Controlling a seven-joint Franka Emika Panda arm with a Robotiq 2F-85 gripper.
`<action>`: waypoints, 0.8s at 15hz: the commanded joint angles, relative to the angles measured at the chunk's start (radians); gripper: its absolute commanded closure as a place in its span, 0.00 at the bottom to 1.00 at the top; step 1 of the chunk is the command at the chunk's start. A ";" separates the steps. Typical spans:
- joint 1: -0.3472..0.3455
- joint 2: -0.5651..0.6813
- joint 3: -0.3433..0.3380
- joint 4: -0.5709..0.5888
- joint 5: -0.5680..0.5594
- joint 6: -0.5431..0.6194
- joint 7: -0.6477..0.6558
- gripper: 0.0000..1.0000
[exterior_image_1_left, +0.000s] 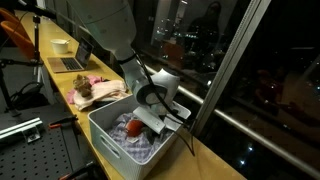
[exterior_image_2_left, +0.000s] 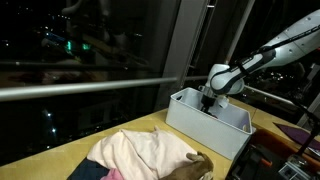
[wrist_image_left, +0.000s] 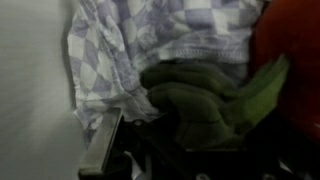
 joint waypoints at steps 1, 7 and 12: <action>-0.023 -0.189 0.031 -0.151 -0.007 -0.015 0.000 0.98; 0.001 -0.490 0.024 -0.301 -0.007 -0.029 -0.004 1.00; 0.080 -0.716 0.016 -0.325 -0.069 -0.116 0.035 1.00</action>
